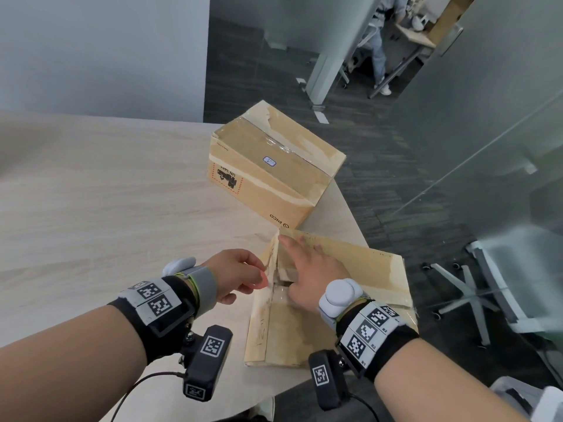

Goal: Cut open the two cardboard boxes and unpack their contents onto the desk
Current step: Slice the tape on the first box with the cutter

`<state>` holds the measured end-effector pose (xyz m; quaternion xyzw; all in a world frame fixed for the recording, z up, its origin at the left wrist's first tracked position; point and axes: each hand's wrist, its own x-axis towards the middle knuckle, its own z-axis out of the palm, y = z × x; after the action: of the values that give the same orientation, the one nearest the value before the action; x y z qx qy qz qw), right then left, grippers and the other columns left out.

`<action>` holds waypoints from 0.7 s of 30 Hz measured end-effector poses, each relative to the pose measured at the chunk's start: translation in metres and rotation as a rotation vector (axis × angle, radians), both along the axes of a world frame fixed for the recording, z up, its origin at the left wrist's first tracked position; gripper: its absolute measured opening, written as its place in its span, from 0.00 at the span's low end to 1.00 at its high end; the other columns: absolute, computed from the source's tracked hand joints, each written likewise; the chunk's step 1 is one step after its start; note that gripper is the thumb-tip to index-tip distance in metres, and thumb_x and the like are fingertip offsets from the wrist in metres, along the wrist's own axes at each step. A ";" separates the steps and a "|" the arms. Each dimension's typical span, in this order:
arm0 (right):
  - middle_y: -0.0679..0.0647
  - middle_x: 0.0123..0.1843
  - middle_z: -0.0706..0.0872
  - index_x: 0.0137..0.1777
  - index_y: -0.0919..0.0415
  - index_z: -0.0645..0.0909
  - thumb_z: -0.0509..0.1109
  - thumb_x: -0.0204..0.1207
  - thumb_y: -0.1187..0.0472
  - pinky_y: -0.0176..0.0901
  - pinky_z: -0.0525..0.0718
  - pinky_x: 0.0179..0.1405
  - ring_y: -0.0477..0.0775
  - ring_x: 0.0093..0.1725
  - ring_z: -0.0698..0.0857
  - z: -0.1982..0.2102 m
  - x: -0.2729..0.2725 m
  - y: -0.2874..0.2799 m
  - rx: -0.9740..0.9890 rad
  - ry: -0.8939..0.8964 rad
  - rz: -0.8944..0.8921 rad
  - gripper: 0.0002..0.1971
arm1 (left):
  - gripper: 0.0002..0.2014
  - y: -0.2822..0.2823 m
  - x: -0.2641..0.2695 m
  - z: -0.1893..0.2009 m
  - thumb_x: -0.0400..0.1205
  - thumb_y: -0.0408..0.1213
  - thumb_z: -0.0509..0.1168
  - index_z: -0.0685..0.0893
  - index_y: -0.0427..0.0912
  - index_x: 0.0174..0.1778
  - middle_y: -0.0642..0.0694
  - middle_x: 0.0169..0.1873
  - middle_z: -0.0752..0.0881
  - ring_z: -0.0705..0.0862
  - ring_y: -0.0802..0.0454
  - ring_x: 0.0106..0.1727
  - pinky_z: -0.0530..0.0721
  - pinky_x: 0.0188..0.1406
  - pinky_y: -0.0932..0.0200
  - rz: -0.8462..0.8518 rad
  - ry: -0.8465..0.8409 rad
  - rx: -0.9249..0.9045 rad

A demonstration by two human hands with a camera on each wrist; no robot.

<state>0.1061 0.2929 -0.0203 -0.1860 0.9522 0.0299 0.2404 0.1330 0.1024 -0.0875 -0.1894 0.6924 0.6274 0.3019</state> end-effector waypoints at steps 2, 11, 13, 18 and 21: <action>0.53 0.91 0.50 0.85 0.38 0.45 0.66 0.75 0.54 0.62 0.78 0.71 0.68 0.85 0.59 -0.001 0.000 0.001 0.010 -0.004 0.010 0.43 | 0.11 -0.012 0.002 -0.006 0.73 0.38 0.78 0.89 0.51 0.50 0.53 0.39 0.94 0.91 0.54 0.42 0.81 0.31 0.61 0.010 0.010 -0.054; 0.50 0.91 0.47 0.83 0.38 0.52 0.65 0.75 0.57 0.62 0.77 0.73 0.65 0.88 0.54 -0.010 -0.001 0.003 -0.002 -0.011 -0.016 0.39 | 0.25 -0.062 0.020 -0.067 0.49 0.70 0.71 0.86 0.66 0.40 0.67 0.39 0.89 0.87 0.60 0.45 0.84 0.60 0.49 -0.214 -0.080 -0.644; 0.49 0.91 0.46 0.83 0.38 0.53 0.64 0.75 0.57 0.61 0.77 0.74 0.64 0.88 0.54 -0.010 0.000 0.005 -0.007 -0.006 -0.023 0.38 | 0.19 -0.062 0.026 -0.069 0.55 0.65 0.75 0.87 0.64 0.40 0.64 0.38 0.89 0.87 0.60 0.43 0.86 0.56 0.51 -0.239 -0.066 -0.659; 0.47 0.91 0.45 0.83 0.37 0.55 0.64 0.75 0.57 0.59 0.76 0.75 0.62 0.89 0.53 -0.014 0.000 0.006 -0.025 0.008 -0.030 0.38 | 0.15 -0.066 0.034 -0.072 0.69 0.53 0.79 0.87 0.60 0.49 0.57 0.53 0.81 0.84 0.54 0.50 0.87 0.51 0.56 -0.286 -0.005 -0.701; 0.48 0.91 0.45 0.85 0.38 0.55 0.64 0.76 0.57 0.58 0.72 0.77 0.64 0.89 0.51 -0.018 0.000 0.009 -0.050 0.008 -0.009 0.38 | 0.17 -0.062 0.033 -0.072 0.73 0.49 0.78 0.83 0.63 0.56 0.56 0.58 0.78 0.82 0.54 0.52 0.83 0.50 0.58 -0.267 0.068 -0.719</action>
<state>0.1061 0.3014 -0.0383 -0.1875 0.9545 0.0055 0.2319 0.1662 0.0406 -0.1590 -0.1706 0.8963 0.3058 0.2719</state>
